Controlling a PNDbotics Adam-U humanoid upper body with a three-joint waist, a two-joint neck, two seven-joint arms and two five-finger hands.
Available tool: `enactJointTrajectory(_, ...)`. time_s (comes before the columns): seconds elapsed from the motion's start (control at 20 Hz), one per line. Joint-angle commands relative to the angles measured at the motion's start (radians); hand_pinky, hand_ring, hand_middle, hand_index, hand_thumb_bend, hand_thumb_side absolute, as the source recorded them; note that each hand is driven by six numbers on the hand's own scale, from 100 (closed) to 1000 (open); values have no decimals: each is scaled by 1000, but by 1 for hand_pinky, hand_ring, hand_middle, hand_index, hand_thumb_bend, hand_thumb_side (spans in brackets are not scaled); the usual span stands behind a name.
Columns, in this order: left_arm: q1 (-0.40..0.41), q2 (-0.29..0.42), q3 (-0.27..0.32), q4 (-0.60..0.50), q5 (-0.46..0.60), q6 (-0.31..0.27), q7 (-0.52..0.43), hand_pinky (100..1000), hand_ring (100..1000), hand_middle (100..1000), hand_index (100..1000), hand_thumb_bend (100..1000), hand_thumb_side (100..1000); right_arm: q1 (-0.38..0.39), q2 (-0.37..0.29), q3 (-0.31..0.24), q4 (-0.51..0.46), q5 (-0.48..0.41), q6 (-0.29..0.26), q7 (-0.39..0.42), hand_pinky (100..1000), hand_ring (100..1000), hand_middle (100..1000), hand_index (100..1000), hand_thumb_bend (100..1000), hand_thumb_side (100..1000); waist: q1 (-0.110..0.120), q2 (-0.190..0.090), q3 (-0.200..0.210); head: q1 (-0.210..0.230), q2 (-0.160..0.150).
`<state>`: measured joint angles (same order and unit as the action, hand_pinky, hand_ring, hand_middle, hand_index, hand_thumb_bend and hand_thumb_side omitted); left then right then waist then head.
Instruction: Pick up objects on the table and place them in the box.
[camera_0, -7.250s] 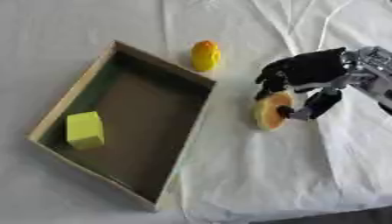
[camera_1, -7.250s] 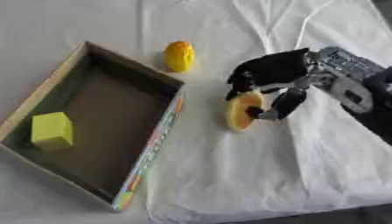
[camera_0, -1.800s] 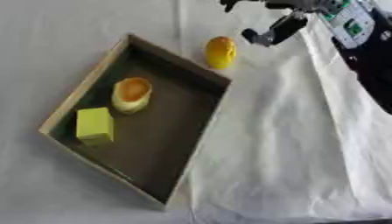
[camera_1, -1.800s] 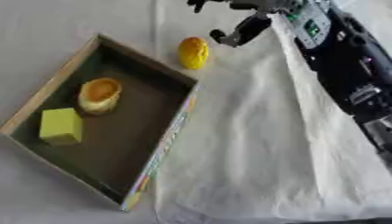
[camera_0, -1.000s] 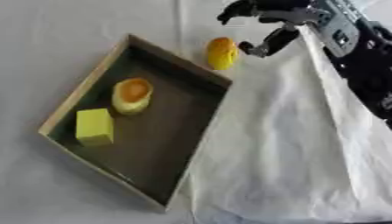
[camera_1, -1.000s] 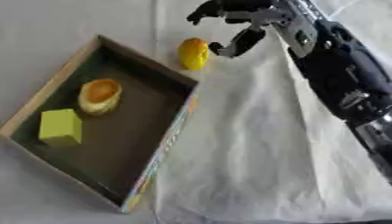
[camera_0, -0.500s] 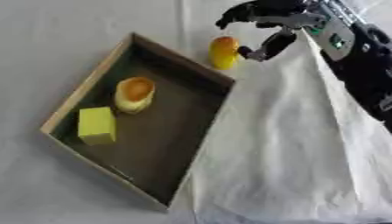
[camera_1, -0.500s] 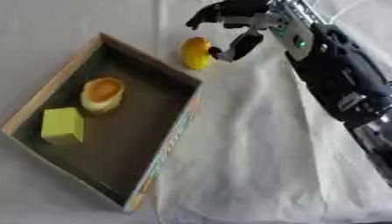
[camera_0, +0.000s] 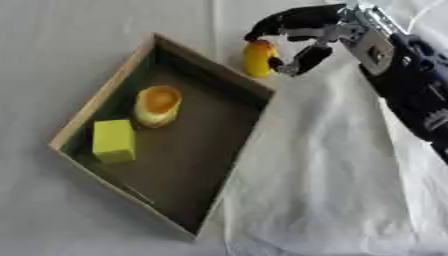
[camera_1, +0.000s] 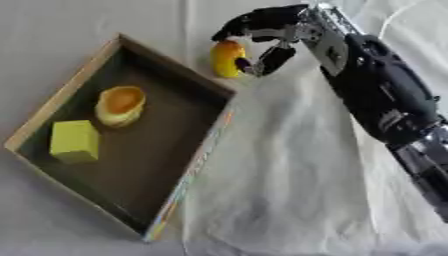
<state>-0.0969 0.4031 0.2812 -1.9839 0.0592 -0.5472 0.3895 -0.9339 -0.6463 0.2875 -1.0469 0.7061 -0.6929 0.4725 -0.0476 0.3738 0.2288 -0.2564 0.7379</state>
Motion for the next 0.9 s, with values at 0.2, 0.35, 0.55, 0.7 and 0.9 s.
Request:
enactJointTrajectory(0.2, -7, 12, 6, -16, 4, -1, -6, 867, 739, 713, 829, 100, 595, -22, -9, -10, 16, 11, -157, 144, 948, 913, 645, 841, 100, 286, 3, -18, 1, 1, 3)
enactJointTrajectory(0.35, -5, 11, 7, -16, 5, 0, -6, 867, 739, 713, 828, 100, 596, -23, -10, -12, 3, -35, -130, 126, 881, 810, 486, 687, 100, 286, 5, -21, -2, 1, 4)
enactJointTrajectory(0.55, -1, 12, 7, -16, 7, -1, -6, 867, 739, 713, 828, 100, 595, -23, -17, -10, -35, -137, -93, 95, 833, 718, 352, 549, 100, 251, 7, -26, -6, 2, 6)
enactJointTrajectory(0.7, 3, 13, 7, -16, 8, -1, -5, 867, 739, 713, 828, 100, 595, -25, -28, -8, -86, -226, -69, 80, 820, 692, 307, 502, 100, 218, 9, -31, -9, 2, 8)
enactJointTrajectory(0.9, 8, 16, 7, -16, 8, -1, -4, 867, 739, 714, 828, 100, 595, -32, -58, -19, -209, -347, -34, 83, 810, 674, 284, 486, 100, 200, 11, -38, -13, 3, 14)
